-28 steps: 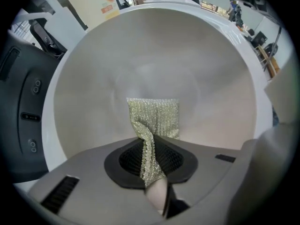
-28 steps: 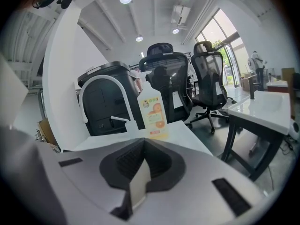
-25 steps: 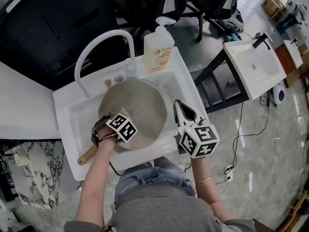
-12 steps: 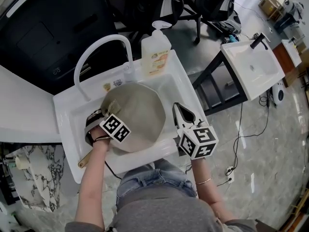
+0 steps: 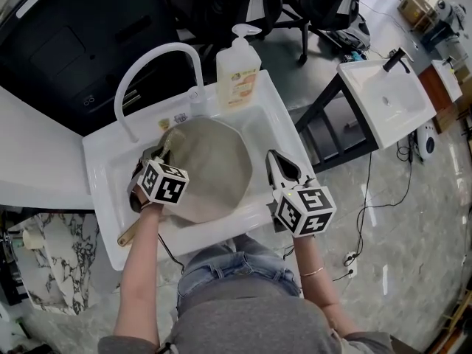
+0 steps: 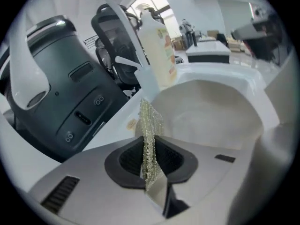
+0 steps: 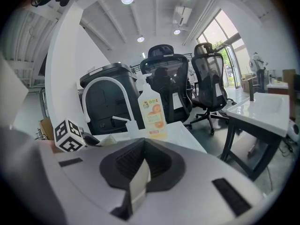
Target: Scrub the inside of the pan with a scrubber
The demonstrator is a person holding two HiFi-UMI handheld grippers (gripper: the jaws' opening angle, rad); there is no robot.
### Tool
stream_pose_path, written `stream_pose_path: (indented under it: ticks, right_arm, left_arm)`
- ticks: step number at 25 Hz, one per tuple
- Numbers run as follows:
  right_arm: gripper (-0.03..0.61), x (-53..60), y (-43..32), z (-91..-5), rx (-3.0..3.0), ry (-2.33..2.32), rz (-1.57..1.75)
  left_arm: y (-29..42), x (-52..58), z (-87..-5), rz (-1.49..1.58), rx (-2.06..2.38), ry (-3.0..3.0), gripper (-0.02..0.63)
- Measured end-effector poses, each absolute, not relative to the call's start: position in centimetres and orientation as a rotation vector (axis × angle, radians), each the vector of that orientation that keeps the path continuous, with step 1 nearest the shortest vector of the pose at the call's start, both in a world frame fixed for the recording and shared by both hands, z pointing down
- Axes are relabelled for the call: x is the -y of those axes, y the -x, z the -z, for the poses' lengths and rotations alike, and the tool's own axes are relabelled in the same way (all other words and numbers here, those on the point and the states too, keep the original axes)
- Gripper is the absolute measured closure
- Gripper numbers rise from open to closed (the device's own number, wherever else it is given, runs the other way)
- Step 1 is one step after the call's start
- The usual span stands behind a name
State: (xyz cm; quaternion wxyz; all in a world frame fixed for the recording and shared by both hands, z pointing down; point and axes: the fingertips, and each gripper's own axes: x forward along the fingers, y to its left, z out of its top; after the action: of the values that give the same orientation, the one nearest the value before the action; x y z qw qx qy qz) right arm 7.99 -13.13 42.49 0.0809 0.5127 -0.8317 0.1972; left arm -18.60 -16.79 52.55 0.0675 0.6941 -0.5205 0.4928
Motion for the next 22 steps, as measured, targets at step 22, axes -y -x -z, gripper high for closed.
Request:
stream_pose_path:
  ticks: [22]
  right_arm:
    - [0.568,11.7,-9.7,-40.7,2.505,-1.551,-0.608]
  left_arm:
    - [5.0,5.5,-55.4,-0.827,0.569,-1.876,0.546]
